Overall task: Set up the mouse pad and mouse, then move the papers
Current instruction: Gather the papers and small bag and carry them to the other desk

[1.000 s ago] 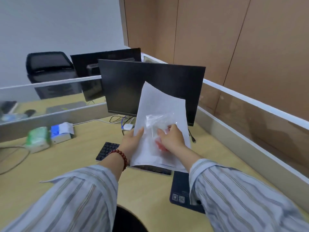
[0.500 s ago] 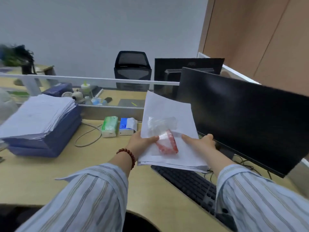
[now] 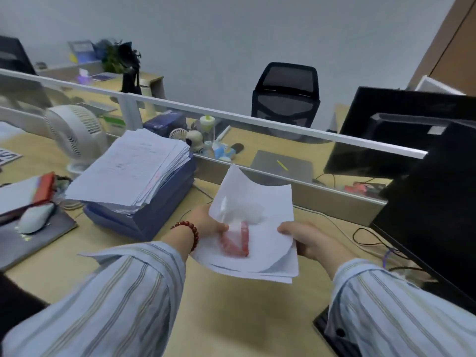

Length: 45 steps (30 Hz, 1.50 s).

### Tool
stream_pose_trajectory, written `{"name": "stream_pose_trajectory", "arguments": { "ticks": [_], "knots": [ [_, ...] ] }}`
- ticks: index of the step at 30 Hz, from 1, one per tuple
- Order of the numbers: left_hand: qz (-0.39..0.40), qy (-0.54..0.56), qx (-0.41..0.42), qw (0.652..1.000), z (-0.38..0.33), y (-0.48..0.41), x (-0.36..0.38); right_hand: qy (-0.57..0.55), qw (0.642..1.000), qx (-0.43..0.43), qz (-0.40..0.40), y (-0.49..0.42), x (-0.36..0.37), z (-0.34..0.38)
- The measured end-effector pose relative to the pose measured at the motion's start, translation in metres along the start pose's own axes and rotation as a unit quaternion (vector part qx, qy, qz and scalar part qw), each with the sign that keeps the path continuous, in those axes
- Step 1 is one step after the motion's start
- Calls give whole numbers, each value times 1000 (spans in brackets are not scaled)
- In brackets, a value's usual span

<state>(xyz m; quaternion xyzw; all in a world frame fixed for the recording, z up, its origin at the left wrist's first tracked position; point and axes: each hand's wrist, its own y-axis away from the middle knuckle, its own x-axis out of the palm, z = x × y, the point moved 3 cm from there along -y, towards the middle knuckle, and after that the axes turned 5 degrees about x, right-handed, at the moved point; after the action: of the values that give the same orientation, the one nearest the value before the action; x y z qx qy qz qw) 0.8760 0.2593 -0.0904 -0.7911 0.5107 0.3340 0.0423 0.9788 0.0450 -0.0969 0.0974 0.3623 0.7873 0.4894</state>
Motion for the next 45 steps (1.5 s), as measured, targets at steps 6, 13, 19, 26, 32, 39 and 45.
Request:
{"name": "stream_pose_trajectory", "arguments": {
  "ticks": [6,13,19,26,32,39,45],
  "knots": [
    [-76,-65,-66,993,58,-46,-51,23,996,31,78,-63,98,12],
    [-152,-158,-76,973,97,-107,-77,58,992,51,101,-146,189,30],
    [-147,-225,-92,959,106,-170,-53,64,994,49,72,-226,218,42],
    [-121,-258,-90,954,128,-225,-28,53,994,98,-19,-272,212,26],
    [-77,-260,-102,957,135,-266,-13,64,986,128,-84,-291,181,20],
    [-73,-307,-107,943,145,-276,-6,204,974,40,-87,-286,190,31],
    [-53,-528,60,845,125,-278,3,273,958,-21,-87,-285,200,34]
  ]
}}
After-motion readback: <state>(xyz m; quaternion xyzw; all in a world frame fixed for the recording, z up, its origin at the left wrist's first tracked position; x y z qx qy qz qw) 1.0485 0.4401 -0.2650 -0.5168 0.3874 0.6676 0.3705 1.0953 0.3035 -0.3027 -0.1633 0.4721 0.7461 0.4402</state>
